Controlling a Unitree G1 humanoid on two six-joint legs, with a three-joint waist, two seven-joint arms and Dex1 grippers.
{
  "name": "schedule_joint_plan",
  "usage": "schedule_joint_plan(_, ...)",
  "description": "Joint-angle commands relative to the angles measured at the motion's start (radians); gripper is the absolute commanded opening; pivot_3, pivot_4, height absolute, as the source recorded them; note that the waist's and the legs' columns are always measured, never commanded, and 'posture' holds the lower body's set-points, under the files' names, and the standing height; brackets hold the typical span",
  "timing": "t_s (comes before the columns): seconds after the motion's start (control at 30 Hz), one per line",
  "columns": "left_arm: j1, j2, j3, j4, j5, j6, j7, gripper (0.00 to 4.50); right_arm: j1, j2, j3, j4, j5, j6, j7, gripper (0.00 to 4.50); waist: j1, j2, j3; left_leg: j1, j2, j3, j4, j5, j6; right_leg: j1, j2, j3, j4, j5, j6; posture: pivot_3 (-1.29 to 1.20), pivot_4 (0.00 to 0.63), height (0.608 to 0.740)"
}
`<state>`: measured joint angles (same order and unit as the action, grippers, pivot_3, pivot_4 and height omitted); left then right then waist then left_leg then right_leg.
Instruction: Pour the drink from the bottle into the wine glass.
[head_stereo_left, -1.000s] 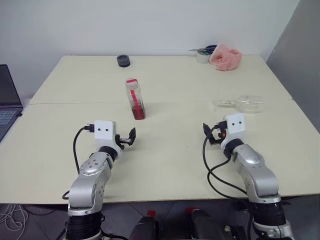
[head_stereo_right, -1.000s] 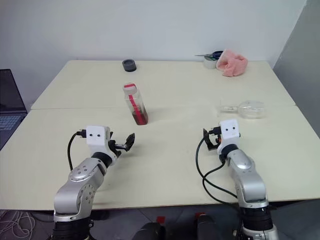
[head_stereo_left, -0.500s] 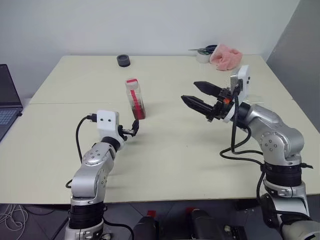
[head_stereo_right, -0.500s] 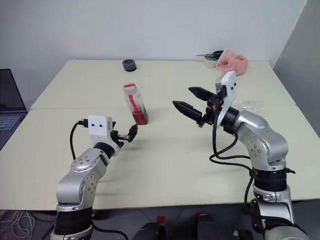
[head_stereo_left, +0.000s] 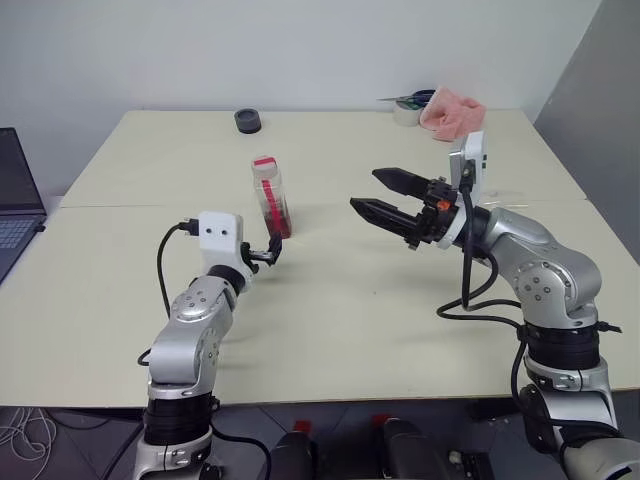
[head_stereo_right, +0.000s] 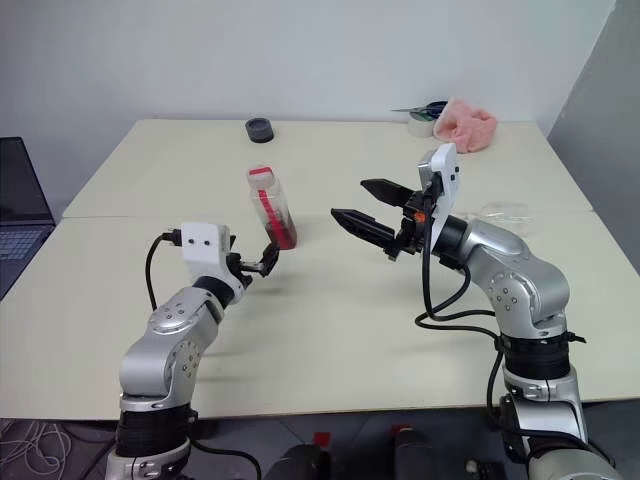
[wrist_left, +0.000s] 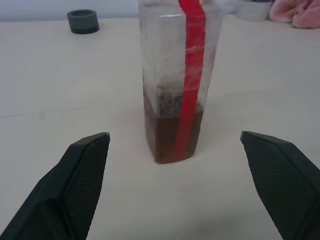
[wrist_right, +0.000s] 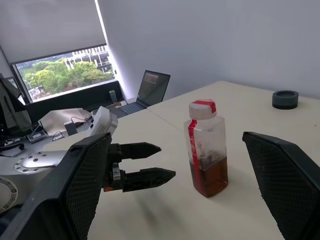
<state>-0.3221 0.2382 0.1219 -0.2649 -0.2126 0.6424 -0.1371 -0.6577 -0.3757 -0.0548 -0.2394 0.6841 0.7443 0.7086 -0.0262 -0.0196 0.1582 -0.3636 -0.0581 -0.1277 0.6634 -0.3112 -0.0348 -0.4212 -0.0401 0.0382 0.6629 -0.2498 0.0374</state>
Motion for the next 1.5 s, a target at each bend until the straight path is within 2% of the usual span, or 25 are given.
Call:
schedule_joint_plan(0.03,-0.059,-0.013,-0.003,0.028,0.014,-0.049,0.014,4.48,-0.007,-0.010,-0.005,-0.021,-0.017,-0.036,-0.012,4.50,0.000,0.000,0.000,0.000,0.000,0.000,0.000,0.000,0.000,0.000,0.000,0.000,0.000,0.000,0.000,0.00,0.150,0.740)
schedule_joint_plan(0.77,-0.314,-0.080,0.010,0.403,0.057,-0.313,0.071,4.48,0.012,-0.009,-0.006,-0.061,-0.009,-0.035,-0.056,4.50,0.000,0.000,0.000,-0.001,0.000,0.001,0.000,0.000,0.000,-0.001,0.000,0.000,0.000,0.000,0.000,0.00,0.150,0.740)
schedule_joint_plan(1.13,-0.408,-0.072,0.015,0.598,0.084,-0.447,0.082,4.48,0.014,-0.016,-0.011,-0.075,-0.007,-0.031,-0.068,4.50,0.000,0.000,0.000,-0.001,-0.001,0.001,0.000,0.000,0.000,-0.001,-0.001,0.000,0.000,0.000,0.000,0.00,0.150,0.740)
schedule_joint_plan(1.5,-0.455,-0.046,0.016,0.713,0.093,-0.506,0.080,4.48,0.013,-0.015,-0.015,-0.077,-0.006,-0.035,-0.083,4.50,0.000,0.000,0.000,-0.001,-0.001,0.001,0.000,0.000,0.000,-0.002,-0.001,0.000,0.000,0.000,0.000,0.00,0.150,0.740)
